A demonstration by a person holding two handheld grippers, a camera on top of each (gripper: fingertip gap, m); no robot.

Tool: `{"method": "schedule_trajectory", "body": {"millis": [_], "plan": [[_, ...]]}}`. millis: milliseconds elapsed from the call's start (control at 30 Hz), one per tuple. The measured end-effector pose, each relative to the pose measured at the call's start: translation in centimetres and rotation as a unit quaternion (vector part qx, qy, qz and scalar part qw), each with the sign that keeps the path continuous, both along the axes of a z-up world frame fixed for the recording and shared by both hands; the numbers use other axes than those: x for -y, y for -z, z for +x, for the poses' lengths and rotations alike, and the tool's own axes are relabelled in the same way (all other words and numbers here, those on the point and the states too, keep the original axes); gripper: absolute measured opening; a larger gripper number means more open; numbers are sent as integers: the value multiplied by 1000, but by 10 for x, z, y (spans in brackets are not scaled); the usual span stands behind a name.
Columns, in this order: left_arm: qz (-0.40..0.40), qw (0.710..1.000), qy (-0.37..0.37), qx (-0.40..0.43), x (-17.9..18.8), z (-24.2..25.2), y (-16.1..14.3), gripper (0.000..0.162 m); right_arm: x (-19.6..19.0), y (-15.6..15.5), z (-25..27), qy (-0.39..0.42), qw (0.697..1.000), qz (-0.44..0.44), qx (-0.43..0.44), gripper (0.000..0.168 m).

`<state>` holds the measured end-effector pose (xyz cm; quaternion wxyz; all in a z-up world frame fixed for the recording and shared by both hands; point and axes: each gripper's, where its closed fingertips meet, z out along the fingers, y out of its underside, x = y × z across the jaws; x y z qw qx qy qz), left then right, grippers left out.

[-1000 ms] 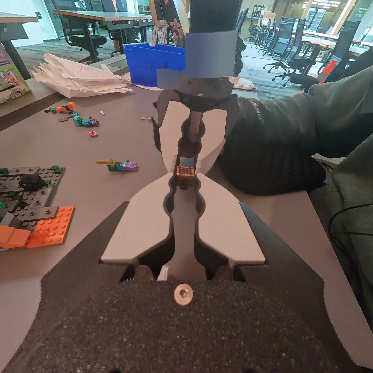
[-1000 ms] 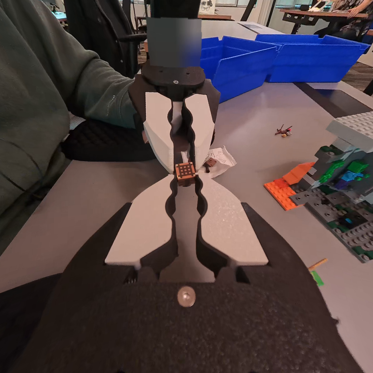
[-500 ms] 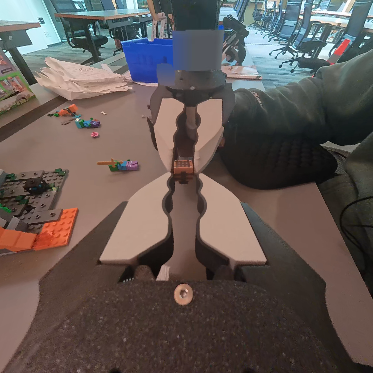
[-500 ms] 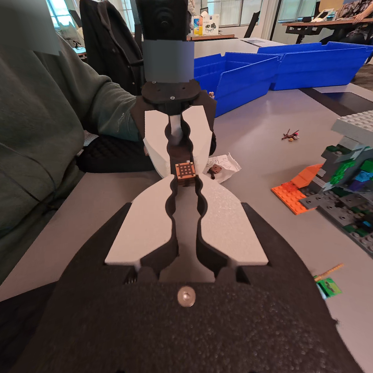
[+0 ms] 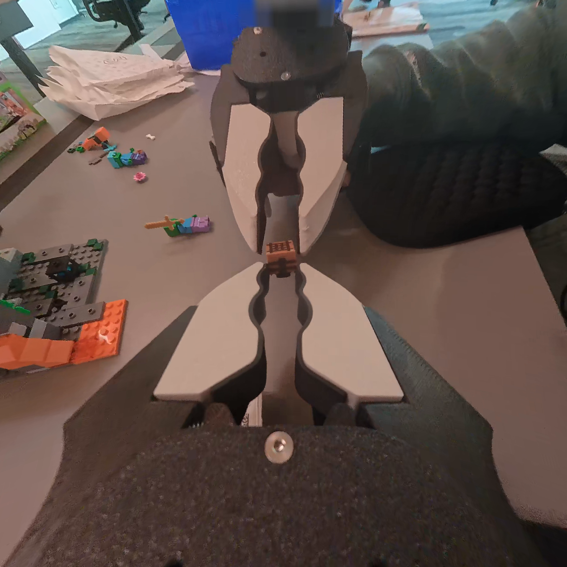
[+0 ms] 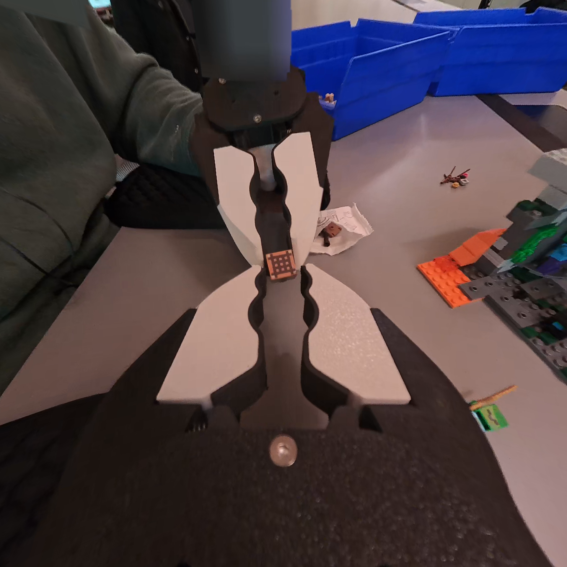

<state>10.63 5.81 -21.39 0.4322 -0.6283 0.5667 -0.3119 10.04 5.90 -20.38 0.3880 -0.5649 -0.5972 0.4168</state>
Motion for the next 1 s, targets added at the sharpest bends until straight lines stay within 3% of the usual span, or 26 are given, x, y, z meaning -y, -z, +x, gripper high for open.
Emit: {"method": "schedule_trajectory", "body": {"millis": [400, 733, 1000], "plan": [[119, 989, -37, -83, -11, -2, 17, 16, -7, 15, -5, 45, 984, 145, 89, 17], [126, 989, -44, -62, -13, -2, 9, 17, -8, 8, -6, 45, 993, 100, 43, 16], [141, 984, -33, -100, -10, -6, 16, 17, -5, 15, -7, 39, 993, 95, 64, 17]]}}
